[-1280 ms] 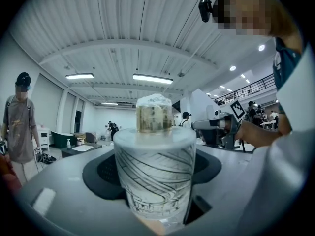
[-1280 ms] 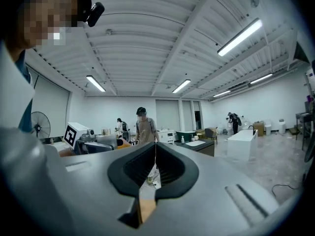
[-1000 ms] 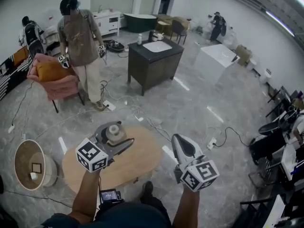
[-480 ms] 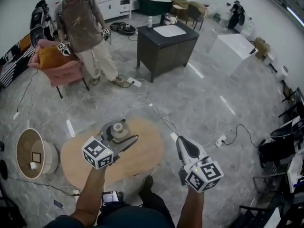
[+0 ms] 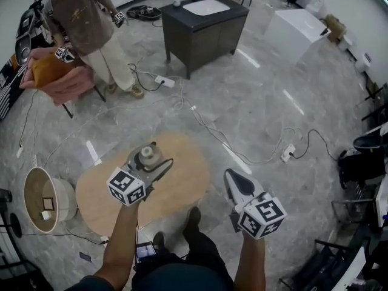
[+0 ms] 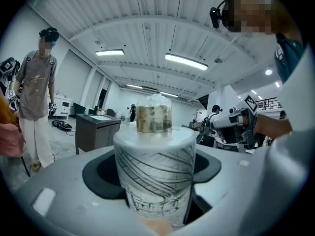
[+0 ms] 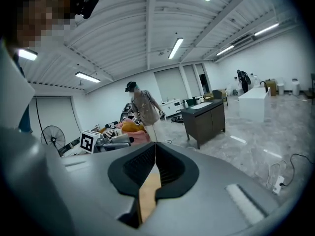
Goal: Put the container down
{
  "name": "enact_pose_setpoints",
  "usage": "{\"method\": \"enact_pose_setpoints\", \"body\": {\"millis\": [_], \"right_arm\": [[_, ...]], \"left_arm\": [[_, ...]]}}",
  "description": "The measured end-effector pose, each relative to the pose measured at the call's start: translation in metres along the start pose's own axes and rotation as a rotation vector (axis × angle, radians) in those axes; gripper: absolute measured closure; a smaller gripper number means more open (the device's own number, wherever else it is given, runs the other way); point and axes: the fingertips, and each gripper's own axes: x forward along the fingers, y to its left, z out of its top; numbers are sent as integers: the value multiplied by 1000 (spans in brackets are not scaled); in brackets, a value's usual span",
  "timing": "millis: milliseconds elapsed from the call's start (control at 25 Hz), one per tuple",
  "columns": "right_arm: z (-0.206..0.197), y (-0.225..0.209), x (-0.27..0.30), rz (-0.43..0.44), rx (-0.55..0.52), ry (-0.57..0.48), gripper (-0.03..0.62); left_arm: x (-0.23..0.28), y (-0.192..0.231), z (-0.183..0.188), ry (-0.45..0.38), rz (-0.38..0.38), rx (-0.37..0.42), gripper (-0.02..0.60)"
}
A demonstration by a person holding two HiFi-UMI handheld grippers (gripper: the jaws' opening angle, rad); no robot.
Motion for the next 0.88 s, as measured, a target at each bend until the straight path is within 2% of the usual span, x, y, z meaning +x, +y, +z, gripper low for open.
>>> {"method": "enact_pose_setpoints", "body": {"millis": [480, 880], "right_arm": [[-67, -56, 18, -36, 84, 98, 582], [-119, -90, 23, -52, 132, 168, 582]], "left_arm": [[72, 19, -99, 65, -30, -1, 247], [111, 36, -206, 152, -4, -14, 248]]}}
